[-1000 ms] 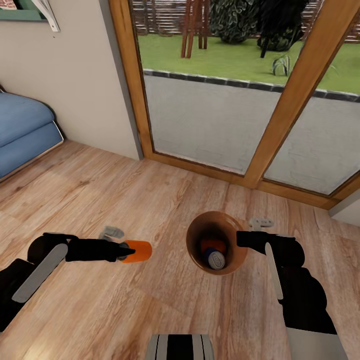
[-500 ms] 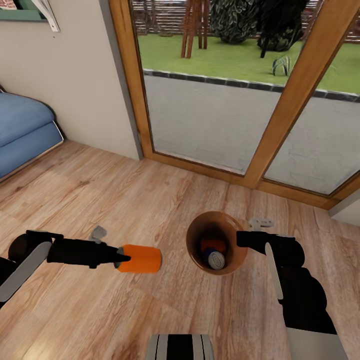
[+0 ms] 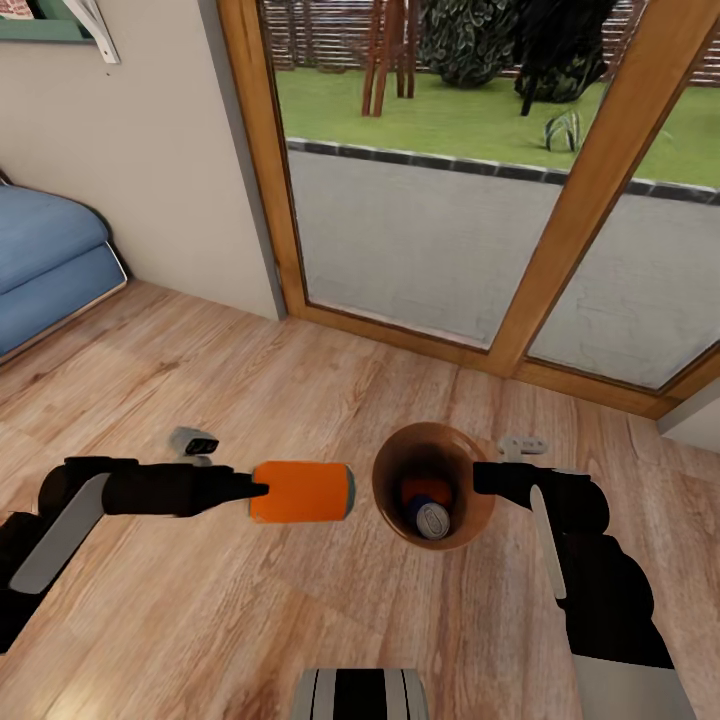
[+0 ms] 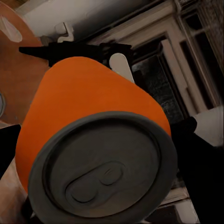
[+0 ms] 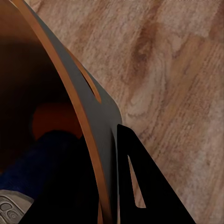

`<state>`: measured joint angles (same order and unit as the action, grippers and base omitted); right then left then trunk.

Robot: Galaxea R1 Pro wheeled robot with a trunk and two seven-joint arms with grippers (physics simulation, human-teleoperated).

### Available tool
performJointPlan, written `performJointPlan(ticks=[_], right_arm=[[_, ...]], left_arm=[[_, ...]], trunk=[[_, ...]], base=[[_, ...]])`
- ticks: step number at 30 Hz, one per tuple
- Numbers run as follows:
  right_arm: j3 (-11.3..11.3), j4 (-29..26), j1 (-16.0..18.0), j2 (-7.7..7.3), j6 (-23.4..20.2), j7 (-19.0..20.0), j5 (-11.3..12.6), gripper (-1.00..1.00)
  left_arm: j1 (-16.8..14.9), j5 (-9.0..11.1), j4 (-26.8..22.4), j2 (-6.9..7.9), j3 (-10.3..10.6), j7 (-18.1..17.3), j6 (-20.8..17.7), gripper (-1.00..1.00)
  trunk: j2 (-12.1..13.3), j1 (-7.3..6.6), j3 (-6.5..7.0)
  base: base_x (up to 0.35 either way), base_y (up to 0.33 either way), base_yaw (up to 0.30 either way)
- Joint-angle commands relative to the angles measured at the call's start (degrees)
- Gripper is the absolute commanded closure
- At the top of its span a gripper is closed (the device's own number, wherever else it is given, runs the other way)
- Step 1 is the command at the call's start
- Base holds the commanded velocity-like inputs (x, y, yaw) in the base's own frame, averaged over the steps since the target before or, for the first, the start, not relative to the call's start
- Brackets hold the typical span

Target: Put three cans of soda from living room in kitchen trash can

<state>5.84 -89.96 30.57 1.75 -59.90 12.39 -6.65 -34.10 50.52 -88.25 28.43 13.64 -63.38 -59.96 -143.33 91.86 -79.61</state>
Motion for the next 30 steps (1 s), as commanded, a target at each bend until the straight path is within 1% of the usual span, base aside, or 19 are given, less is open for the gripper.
performJointPlan(ticks=[1, 2, 3, 4, 5, 8, 11, 13, 17, 20, 30], right_arm=[[0.0, 0.0, 0.0, 0.01, -0.1, 0.3, 1.2, 1.00], [0.0, 0.0, 0.0, 0.01, -0.1, 0.3, 1.2, 1.00], [0.0, 0.0, 0.0, 0.01, -0.1, 0.3, 1.2, 1.00], [0.0, -0.1, 0.0, 0.01, -0.1, 0.3, 1.2, 1.00], [0.0, 0.0, 0.0, 0.01, -0.1, 0.3, 1.2, 1.00], [0.0, 0.0, 0.0, 0.01, -0.1, 0.3, 1.2, 1.00], [0.0, 0.0, 0.0, 0.01, -0.1, 0.3, 1.2, 1.00], [0.0, 0.0, 0.0, 0.01, -0.1, 0.3, 1.2, 1.00], [0.0, 0.0, 0.0, 0.01, -0.1, 0.3, 1.2, 1.00], [0.0, 0.0, 0.0, 0.01, -0.1, 0.3, 1.2, 1.00], [0.0, 0.0, 0.0, 0.01, -0.1, 0.3, 1.2, 1.00]], left_arm=[[0.0, 0.0, 0.0, -1.09, 0.0, 0.0, 0.0, 1.00], [0.0, 0.1, 0.0, -2.16, 0.0, 0.0, 0.0, 1.00], [0.0, 0.1, 0.0, -2.67, 0.0, 0.0, 0.0, 1.00], [0.0, 0.1, 0.0, -3.64, 0.1, 0.0, 0.0, 1.00], [0.0, 0.2, 0.0, -6.09, 0.1, 0.0, 0.0, 1.00], [0.0, 0.3, 0.0, -6.81, 0.0, 0.0, 0.0, 1.00], [0.0, 1.4, 0.0, -6.96, 0.1, -0.1, 0.0, 1.00], [0.0, 3.0, 0.0, -6.97, 0.1, 0.0, 0.0, 1.00], [0.0, 4.5, 0.0, -6.98, 0.1, 0.0, 0.0, 1.00], [0.0, 4.8, 0.0, -7.03, 0.1, 0.0, 0.0, 1.00], [0.0, 4.9, 0.0, -7.07, 0.1, 0.0, 0.0, 1.00]], trunk=[[0.0, -0.01, 0.01], [0.0, -0.01, 0.01], [0.0, -0.01, 0.01], [0.0, -0.01, 0.01], [0.0, -0.01, 0.01], [0.0, -0.01, 0.01], [0.0, -0.01, 0.01], [0.0, -0.01, 0.01], [0.0, -0.01, 0.01], [0.0, -0.01, 0.01], [0.0, -0.01, 0.01]], base=[[0.000, 0.000, 0.000], [0.000, 0.000, 0.000], [0.000, 0.000, 0.000], [0.000, 0.000, 0.000], [0.000, 0.000, 0.000], [0.000, 0.000, 0.000], [0.000, 0.000, 0.000], [0.000, 0.000, 0.000], [0.000, 0.000, 0.000], [0.000, 0.000, 0.000], [0.000, 0.000, 0.000]])
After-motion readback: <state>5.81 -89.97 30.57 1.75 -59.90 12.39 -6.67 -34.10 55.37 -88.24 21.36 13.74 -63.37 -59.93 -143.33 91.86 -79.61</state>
